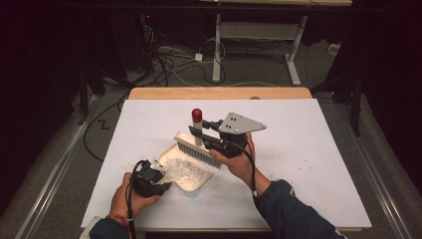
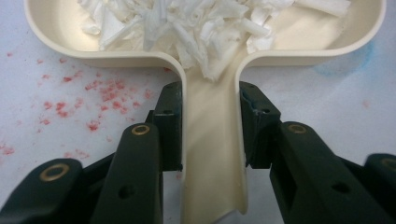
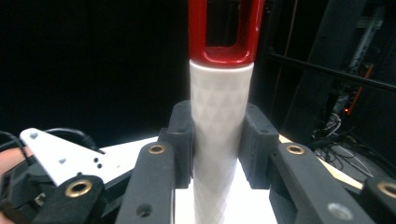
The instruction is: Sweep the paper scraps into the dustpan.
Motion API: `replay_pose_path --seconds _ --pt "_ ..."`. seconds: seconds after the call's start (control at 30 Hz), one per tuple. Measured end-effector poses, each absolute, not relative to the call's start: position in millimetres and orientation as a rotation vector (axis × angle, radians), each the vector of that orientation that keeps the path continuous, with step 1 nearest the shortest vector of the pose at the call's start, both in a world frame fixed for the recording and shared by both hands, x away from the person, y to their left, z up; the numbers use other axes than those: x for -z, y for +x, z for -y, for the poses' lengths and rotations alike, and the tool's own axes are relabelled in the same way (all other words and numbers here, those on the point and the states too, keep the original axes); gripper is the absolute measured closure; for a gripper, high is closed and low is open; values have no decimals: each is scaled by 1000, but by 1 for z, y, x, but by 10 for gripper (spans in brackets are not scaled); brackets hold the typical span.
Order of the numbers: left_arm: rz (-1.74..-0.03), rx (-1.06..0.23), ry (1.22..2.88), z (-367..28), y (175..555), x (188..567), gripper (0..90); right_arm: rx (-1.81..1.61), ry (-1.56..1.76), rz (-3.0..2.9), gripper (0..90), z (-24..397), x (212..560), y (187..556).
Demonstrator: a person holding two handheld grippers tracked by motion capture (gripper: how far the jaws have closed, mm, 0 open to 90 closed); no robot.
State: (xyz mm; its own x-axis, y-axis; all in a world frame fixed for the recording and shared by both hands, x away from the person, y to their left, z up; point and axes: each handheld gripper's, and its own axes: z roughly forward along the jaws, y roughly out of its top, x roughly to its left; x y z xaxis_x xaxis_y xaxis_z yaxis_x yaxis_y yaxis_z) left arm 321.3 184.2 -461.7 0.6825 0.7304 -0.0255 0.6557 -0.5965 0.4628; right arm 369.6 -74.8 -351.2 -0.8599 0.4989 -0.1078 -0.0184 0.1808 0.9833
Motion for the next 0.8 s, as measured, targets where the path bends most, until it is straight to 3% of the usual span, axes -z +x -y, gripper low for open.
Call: replay_pose_path --seconds 0.8 --pt "-1072 -235 2473 -182 323 460 635 -1554 602 -2013 699 96 384 393"
